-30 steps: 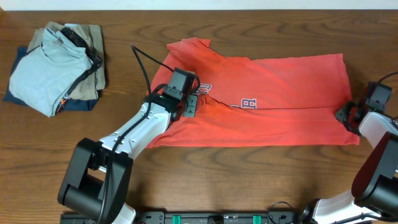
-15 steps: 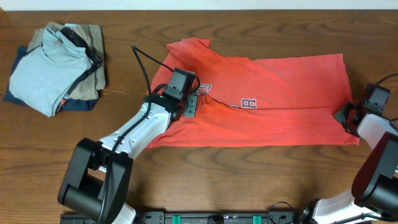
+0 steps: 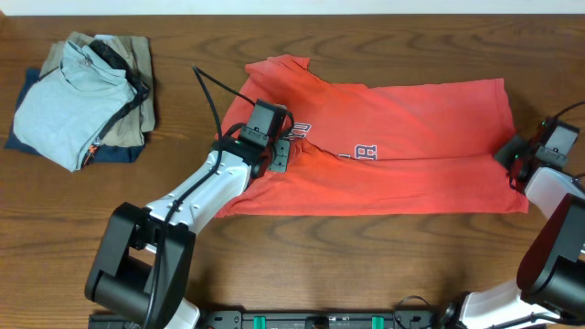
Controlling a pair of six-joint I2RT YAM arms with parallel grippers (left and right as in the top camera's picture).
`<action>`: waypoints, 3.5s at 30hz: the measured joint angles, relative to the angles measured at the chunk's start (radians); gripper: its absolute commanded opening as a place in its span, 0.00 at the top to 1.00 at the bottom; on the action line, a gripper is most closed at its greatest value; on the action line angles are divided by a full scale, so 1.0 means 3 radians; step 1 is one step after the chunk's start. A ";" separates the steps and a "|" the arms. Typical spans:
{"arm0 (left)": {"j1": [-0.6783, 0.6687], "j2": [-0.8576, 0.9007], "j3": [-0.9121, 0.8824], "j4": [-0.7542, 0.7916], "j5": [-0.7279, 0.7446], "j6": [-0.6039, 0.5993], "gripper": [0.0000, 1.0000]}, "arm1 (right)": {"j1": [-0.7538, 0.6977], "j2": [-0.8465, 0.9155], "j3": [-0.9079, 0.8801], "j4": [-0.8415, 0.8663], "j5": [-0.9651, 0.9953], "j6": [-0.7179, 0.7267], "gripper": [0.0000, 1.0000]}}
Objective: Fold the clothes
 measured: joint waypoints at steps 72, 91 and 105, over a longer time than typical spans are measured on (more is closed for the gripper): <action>0.0515 -0.0679 -0.0731 -0.1298 0.0226 -0.1207 0.32 | -0.0207 -0.0378 -0.0093 -0.1731 0.0505 -0.0132 0.32; 0.0870 0.0305 0.0902 -0.0153 0.0589 -0.0296 0.21 | -0.0090 -0.1480 -0.0061 -0.1853 -0.0662 -0.0501 0.26; 0.1128 0.1263 0.1516 0.0207 0.0973 -0.0226 0.23 | -0.0070 -0.1479 -0.0061 -0.1886 -0.0711 -0.0535 0.26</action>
